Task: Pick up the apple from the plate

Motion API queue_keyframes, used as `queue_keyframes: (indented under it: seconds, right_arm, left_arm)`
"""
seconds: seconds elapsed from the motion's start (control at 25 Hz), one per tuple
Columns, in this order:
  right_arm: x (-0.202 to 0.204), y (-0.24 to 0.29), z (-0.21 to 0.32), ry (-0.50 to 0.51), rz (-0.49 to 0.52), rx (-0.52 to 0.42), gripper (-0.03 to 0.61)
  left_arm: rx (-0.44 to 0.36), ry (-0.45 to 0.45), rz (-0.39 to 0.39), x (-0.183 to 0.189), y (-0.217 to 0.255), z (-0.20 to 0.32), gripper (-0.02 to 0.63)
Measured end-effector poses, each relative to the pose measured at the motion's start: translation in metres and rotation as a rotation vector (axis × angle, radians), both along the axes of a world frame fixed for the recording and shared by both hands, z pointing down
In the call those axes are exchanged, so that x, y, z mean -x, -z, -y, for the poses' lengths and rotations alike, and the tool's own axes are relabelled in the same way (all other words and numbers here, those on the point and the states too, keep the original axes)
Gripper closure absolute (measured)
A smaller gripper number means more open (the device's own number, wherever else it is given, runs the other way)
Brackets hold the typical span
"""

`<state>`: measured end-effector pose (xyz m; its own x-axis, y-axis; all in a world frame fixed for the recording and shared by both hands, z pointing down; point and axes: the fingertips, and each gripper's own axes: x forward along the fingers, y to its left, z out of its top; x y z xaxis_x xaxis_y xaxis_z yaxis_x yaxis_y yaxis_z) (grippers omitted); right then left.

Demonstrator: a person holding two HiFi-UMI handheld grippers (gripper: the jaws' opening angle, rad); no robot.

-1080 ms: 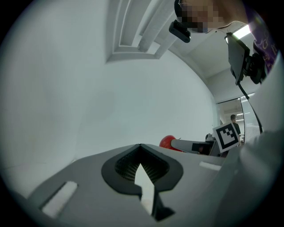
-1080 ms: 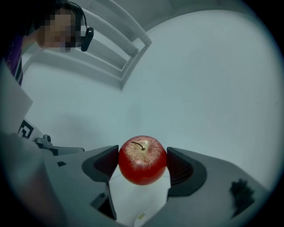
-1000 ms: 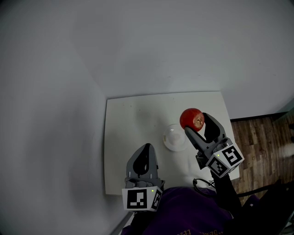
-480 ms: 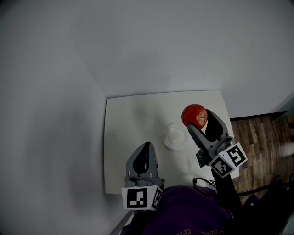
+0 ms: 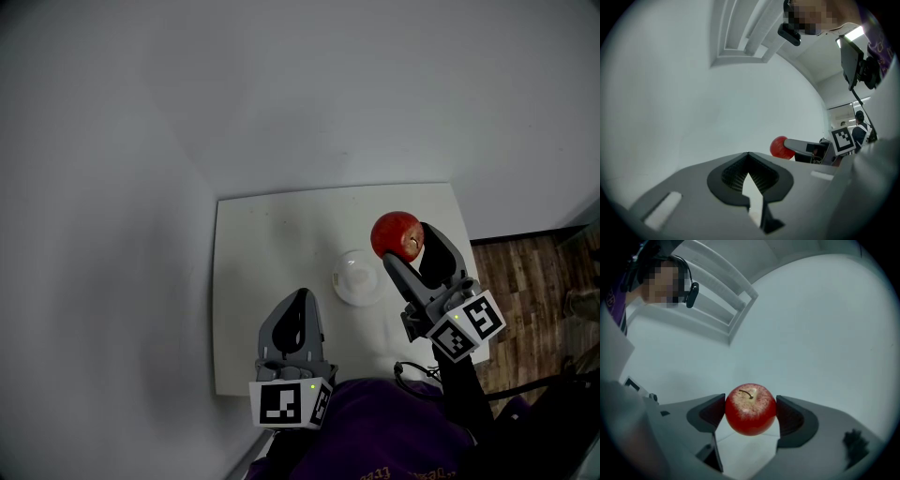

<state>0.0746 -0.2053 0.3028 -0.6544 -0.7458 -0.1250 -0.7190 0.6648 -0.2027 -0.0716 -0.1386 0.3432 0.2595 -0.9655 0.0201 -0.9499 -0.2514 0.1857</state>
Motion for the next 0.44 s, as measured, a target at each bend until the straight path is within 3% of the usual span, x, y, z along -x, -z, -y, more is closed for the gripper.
queue_keyframes:
  seconds: [0.44]
  right_arm:
    - [0.0007, 0.0003, 0.0022, 0.001, 0.007, 0.004, 0.239]
  left_arm:
    - [0.005, -0.001, 0.004, 0.0, -0.0001, 0.0019, 0.609]
